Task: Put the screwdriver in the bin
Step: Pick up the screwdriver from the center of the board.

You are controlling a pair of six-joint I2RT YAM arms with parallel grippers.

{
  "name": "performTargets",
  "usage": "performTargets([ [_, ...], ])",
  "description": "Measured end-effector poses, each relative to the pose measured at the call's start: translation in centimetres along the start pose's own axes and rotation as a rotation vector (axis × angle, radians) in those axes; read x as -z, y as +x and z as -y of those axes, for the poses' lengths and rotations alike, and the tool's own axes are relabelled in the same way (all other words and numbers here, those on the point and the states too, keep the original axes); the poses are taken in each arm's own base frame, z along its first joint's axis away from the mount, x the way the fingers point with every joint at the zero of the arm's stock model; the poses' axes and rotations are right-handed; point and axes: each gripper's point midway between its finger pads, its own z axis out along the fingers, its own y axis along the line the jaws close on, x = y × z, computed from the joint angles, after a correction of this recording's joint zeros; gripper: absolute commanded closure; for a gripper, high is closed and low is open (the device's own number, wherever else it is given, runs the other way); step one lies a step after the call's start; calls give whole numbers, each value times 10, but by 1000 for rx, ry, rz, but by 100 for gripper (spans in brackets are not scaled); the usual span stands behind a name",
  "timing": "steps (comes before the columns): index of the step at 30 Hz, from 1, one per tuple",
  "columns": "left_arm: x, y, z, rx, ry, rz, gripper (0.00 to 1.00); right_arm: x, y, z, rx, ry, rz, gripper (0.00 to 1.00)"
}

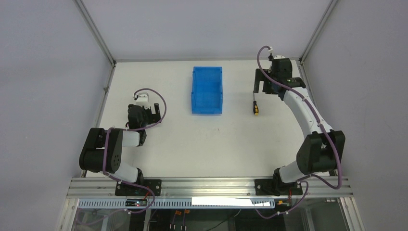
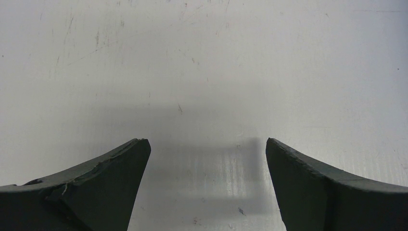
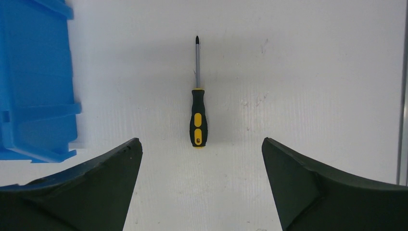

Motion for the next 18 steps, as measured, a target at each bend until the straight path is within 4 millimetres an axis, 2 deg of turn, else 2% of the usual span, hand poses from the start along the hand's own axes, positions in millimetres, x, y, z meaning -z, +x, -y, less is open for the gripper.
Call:
performTargets([
  [9, 0, 0, 0, 0, 0, 0, 0, -65, 51, 0, 17, 24, -178, 1],
  [13, 0, 0, 0, 0, 0, 0, 0, -84, 73, 1, 23, 30, -242, 2],
  [18, 0, 0, 0, 0, 0, 0, 0, -98, 92, 2, 28, 37, -299, 5],
])
